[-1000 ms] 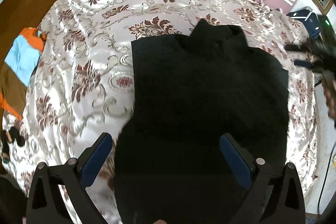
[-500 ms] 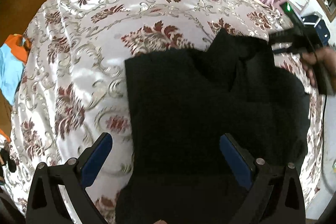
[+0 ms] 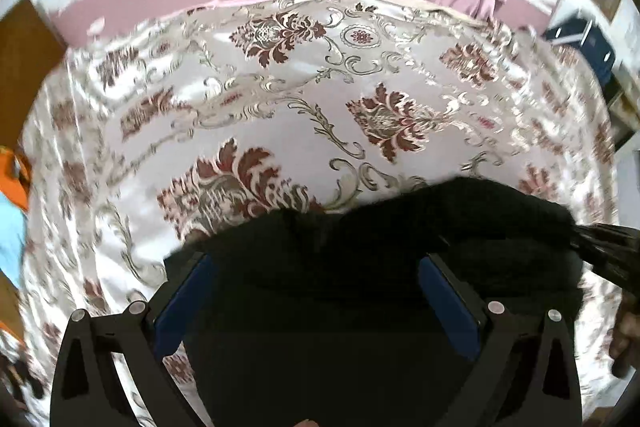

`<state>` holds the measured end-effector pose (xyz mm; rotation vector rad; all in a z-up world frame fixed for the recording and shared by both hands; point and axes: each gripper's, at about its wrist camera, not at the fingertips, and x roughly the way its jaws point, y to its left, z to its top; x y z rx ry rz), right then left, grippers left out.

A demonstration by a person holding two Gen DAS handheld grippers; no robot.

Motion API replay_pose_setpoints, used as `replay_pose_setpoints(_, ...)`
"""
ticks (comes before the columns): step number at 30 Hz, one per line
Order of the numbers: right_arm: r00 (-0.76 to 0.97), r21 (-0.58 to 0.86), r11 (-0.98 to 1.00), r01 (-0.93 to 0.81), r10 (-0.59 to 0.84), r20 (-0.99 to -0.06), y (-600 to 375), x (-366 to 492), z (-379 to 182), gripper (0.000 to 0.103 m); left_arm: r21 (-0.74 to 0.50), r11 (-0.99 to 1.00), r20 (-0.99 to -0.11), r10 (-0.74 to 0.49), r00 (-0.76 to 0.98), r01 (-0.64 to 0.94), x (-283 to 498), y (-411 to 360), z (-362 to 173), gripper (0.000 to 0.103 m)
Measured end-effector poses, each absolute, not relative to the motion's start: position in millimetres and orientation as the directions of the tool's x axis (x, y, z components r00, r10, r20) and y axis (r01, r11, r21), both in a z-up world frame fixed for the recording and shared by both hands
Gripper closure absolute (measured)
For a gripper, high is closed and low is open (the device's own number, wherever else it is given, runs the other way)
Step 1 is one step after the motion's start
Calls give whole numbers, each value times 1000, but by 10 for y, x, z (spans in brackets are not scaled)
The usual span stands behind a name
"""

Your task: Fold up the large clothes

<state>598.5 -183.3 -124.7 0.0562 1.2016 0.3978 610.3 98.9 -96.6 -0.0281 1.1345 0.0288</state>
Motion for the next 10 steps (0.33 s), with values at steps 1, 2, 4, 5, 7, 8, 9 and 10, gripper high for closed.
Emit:
replay_pose_setpoints(1,309,250,926,-282,335,-890,-1880,5918,-1216,96,15,999,-907,28,420,-35,6134,966,-996,0)
replay_pose_setpoints(2,309,250,926,-282,335,-890,-1880,5918,-1216,96,38,999,-908,49,415,-36,6163,943,-1033,0)
replay_pose_setpoints(4,314,251,924,-288,338,-887,-1964,5899,-1194,96,51,998,-917,61,393,-35,6211,933,-1142,0)
replay_pose_setpoints(5,314,251,924,-288,338,-887,-1964,5899,-1194,96,61,997,-924,72,376,-40,6235,936,-1221,0)
replay_pose_setpoints(7,317,249,922,-296,341,-885,-1987,5875,-1172,96,57,997,-929,74,363,-56,6244,975,-1312,4)
replay_pose_setpoints(8,320,248,922,-298,341,-884,-1991,5854,-1158,97,39,997,-928,62,367,-67,6229,1009,-1332,30)
replay_pose_setpoints(9,320,248,922,-298,341,-884,-1991,5854,-1158,97,17,996,-925,48,376,-86,6199,1052,-1331,45)
replay_pose_setpoints(10,328,250,922,-295,343,-880,-2001,5781,-1127,97,-8,995,-924,31,382,-100,6160,1088,-1313,59)
